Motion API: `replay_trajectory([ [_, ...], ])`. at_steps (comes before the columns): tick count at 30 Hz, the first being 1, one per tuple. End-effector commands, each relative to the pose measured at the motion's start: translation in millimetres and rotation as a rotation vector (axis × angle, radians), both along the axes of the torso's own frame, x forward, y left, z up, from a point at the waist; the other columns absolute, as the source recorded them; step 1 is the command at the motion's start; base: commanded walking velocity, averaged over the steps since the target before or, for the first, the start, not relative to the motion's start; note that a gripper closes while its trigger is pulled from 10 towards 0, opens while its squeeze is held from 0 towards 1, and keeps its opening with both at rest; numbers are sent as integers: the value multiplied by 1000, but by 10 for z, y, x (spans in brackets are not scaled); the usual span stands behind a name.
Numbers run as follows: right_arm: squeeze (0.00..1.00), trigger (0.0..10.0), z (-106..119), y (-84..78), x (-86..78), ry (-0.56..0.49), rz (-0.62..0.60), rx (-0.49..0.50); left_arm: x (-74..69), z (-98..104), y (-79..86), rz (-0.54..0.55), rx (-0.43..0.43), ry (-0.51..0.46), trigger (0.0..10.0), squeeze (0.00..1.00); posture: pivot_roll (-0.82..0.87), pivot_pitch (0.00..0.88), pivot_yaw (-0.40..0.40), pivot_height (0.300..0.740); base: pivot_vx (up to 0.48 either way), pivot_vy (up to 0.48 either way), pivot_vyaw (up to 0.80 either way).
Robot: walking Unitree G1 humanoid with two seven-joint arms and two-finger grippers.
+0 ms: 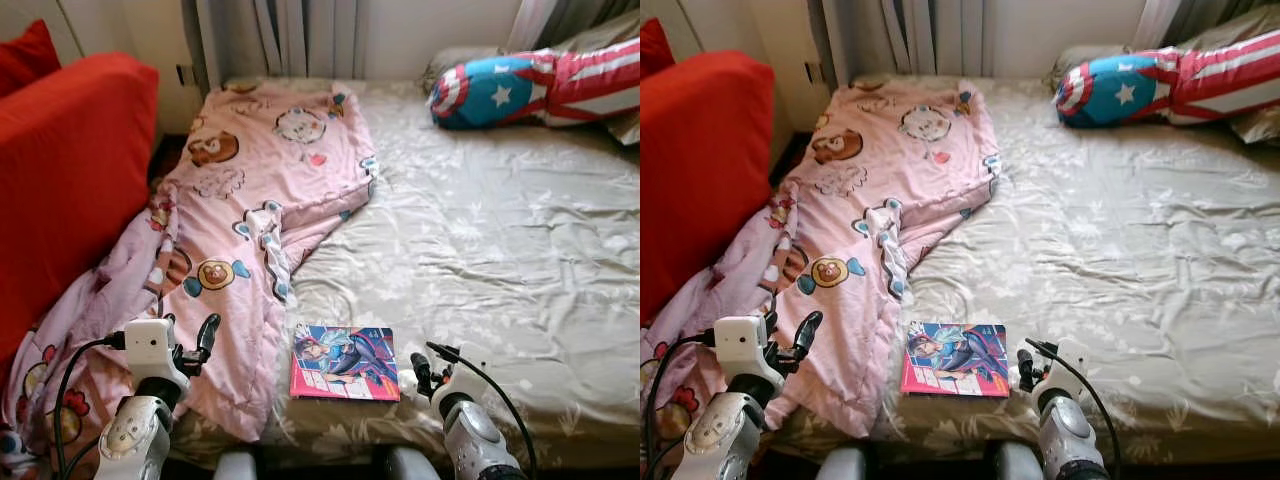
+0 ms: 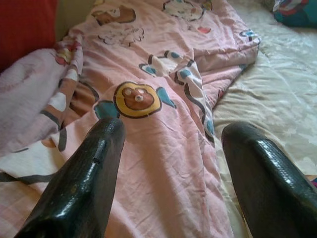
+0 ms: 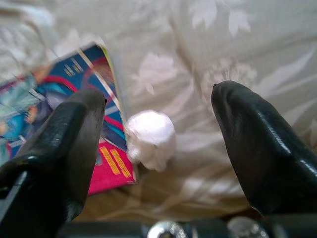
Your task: Clean up the room
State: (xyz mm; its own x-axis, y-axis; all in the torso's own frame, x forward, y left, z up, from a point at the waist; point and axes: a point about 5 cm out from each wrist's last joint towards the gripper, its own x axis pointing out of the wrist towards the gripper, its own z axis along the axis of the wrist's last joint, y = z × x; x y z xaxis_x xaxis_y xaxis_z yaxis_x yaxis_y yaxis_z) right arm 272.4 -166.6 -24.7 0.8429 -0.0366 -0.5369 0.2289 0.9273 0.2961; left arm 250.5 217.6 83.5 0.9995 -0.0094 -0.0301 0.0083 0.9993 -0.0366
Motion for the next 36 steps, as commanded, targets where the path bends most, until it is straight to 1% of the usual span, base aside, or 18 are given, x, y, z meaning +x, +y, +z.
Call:
replay_trajectory([
  [1, 0, 10000, -30, -8, -25, 25, -5, 15, -36, 35, 3, 6, -9, -2, 10000, 0, 174, 263, -55, 640, 0, 0, 0],
  [3, 0, 10000, -24, 28, -7, 28, 14, 43, -90, 65, -2, 1, -9, -4, 10000, 0, 182, 284, -55, 640, 0, 0, 0],
  [7, 0, 10000, 5, 49, 35, 23, 35, 38, -201, 114, -14, 0, -5, -2, 10000, 0, 211, 313, -56, 640, 0, 0, 0],
  [11, 0, 10000, 45, 61, 89, 20, 33, 43, -283, 152, -23, -1, 2, 1, 10000, 0, 232, 329, -54, 640, 0, 0, 0],
  [13, 0, 10000, 85, 77, 142, 15, 19, 71, -345, 185, -20, 3, 2, 8, 10000, 0, 239, 336, -53, 640, 0, 0, 0],
  [15, 0, 10000, 121, 97, 187, 12, 18, 82, -375, 202, -22, 4, 2, 10, 10000, 0, 248, 343, -50, 640, 0, 0, 0],
  [20, 0, 10000, 137, 133, 218, 37, 34, 69, -425, 238, -33, 0, 5, 24, 10000, 0, 255, 350, -48, 640, 0, 0, 0],
  [24, 0, 10000, 127, 133, 214, 60, 38, 59, -452, 243, -28, 2, 9, 37, 10000, 0, 256, 354, -48, 640, 0, 0, 0],
  [25, 0, 10000, 93, 134, 185, 100, 59, 33, -463, 248, -30, 1, 11, 39, 10000, 0, 258, 356, -48, 640, 0, 0, 0],
  [28, 0, 10000, 76, 137, 168, 114, 69, 27, -474, 255, -32, 1, 12, 41, 10000, 0, 264, 359, -52, 640, 0, 0, 0],
  [29, 0, 3804, 91, 139, 182, 101, 85, 23, -502, 261, -32, 7, 14, 45, 10000, 0, 269, 363, -51, 640, 0, 0, 0],
  [32, 0, 3804, 96, 139, 187, 98, 86, 21, -509, 261, -28, 8, 14, 47, 10000, 0, 270, 365, -52, 640, 0, 0, 0],
  [33, 0, 0, 110, 140, 201, 88, 85, 26, -520, 256, -24, 11, 15, 51, 10000, 0, 266, 362, -52, 640, 0, 0, 0],
  [36, 0, 0, 145, 141, 236, 66, 84, 33, -545, 242, -21, 16, 17, 58, 10000, 0, 264, 361, -51, 640, 0, 0, 0],
])
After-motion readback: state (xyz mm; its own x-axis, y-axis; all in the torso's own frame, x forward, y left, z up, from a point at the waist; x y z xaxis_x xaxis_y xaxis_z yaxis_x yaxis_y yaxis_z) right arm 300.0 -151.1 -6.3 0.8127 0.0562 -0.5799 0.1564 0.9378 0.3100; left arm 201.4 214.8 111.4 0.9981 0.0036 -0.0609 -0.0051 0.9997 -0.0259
